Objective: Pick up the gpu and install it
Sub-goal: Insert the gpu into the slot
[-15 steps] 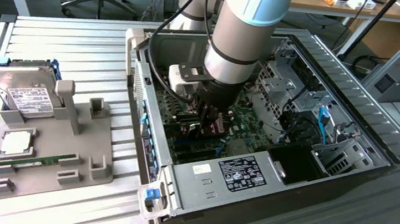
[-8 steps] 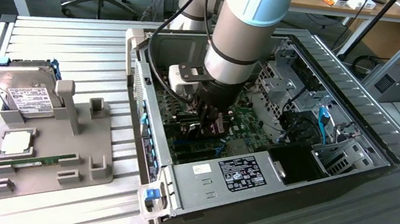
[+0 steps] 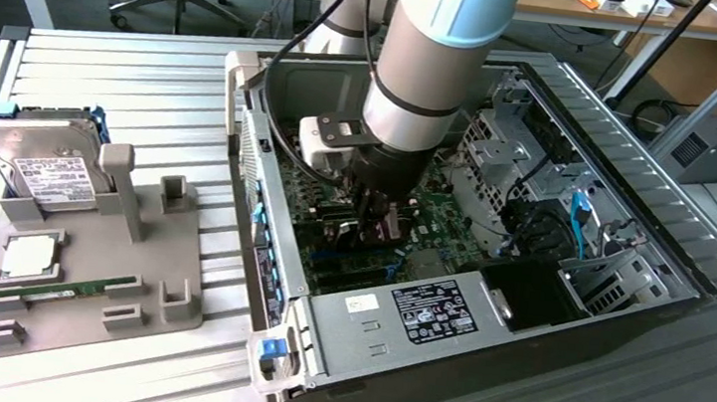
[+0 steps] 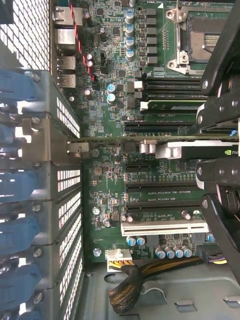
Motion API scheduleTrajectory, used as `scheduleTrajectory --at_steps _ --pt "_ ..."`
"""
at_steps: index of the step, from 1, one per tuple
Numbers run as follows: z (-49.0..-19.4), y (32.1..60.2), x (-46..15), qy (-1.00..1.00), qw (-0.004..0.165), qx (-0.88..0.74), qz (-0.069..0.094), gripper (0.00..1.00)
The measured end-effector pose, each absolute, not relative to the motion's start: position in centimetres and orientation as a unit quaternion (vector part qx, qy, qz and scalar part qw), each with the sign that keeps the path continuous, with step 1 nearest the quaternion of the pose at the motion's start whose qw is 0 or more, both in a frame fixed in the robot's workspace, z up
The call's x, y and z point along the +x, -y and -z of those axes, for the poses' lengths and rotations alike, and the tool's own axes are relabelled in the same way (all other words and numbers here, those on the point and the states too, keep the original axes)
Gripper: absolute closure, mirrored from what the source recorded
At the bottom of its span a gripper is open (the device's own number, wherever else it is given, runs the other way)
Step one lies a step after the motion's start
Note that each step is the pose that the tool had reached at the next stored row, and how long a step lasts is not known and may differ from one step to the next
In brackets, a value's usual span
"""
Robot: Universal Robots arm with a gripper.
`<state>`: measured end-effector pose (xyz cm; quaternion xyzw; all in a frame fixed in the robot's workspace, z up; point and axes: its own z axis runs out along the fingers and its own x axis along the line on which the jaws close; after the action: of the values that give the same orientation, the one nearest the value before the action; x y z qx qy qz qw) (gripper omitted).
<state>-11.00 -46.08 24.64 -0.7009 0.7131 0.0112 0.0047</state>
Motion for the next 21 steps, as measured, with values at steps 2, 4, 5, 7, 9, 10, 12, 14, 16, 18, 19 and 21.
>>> scheduleTrajectory --at_steps 2,4,5,7,9,10,12,14,16,18,19,21 --pt "-24.65 46.08 -11.16 -0.713 0.006 -0.701 -0.010 0.73" --pt "-24.64 46.07 -11.29 -0.713 0.007 -0.701 -0.009 0.73" --pt "-24.64 46.07 -11.32 -0.713 0.008 -0.701 -0.009 0.73" --pt "-24.64 46.08 -11.36 -0.713 0.008 -0.701 -0.008 0.73" --pt "-24.63 46.08 -11.39 -0.713 0.009 -0.701 -0.007 0.73" --pt "-24.62 46.08 -11.40 -0.713 0.010 -0.701 -0.006 0.73" --pt "-24.62 46.08 -11.41 -0.713 0.010 -0.701 -0.006 0.73" --pt "-24.58 46.08 -11.43 -0.713 0.011 -0.701 -0.005 0.73" --pt "-24.50 46.08 -11.43 -0.713 0.012 -0.701 -0.004 0.73" --pt "-24.49 46.08 -11.43 -0.713 0.012 -0.701 -0.004 0.73" --pt "-24.48 46.08 -11.43 -0.713 0.012 -0.701 -0.004 0.73" --pt "-24.48 46.08 -11.43 -0.713 0.012 -0.701 -0.004 0.73"
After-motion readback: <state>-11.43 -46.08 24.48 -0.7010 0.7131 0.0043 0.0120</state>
